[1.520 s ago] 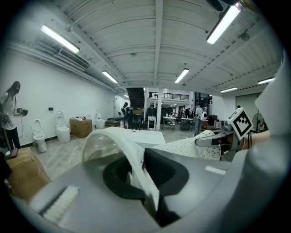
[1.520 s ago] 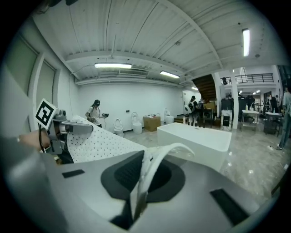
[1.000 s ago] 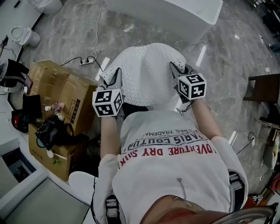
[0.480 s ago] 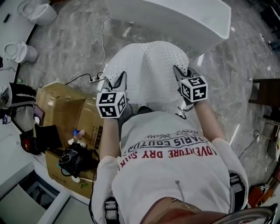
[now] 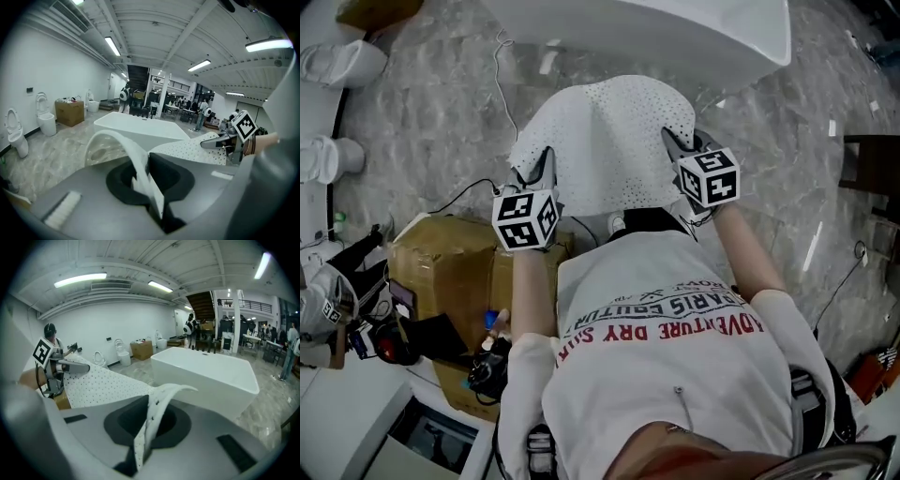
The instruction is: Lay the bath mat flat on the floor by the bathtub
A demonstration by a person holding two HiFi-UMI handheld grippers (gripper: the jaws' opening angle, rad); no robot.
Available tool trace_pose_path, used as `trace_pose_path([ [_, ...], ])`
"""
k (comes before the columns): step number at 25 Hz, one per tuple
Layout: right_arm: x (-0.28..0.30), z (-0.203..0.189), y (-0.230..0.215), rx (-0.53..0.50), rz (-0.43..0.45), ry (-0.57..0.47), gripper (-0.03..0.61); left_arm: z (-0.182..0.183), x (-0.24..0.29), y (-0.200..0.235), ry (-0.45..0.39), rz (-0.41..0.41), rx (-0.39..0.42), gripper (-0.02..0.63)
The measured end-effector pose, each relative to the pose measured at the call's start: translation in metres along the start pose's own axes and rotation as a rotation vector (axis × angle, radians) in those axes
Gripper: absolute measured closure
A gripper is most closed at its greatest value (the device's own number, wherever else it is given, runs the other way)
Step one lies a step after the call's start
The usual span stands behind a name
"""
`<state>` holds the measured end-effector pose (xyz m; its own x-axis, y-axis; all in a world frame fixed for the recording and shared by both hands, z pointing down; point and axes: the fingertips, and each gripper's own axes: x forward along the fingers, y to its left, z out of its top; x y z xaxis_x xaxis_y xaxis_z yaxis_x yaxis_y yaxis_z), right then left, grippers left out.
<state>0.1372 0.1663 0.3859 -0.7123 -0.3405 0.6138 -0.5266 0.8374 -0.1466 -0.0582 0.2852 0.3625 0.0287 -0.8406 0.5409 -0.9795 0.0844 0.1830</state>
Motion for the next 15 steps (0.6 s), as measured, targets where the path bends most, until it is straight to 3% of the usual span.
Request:
trace_pose_path([
  [5, 0.051, 0.016, -0.047, 0.070, -0.026, 0.019, 0.561, 0.031, 0.073, 0.020, 0.048, -0.036, 0.071, 0.586],
  [15, 0.131, 0.049, -0.143, 0.185, -0.094, 0.078, 0.561, 0.090, 0.214, 0.060, 0.118, -0.119, 0.140, 0.586],
])
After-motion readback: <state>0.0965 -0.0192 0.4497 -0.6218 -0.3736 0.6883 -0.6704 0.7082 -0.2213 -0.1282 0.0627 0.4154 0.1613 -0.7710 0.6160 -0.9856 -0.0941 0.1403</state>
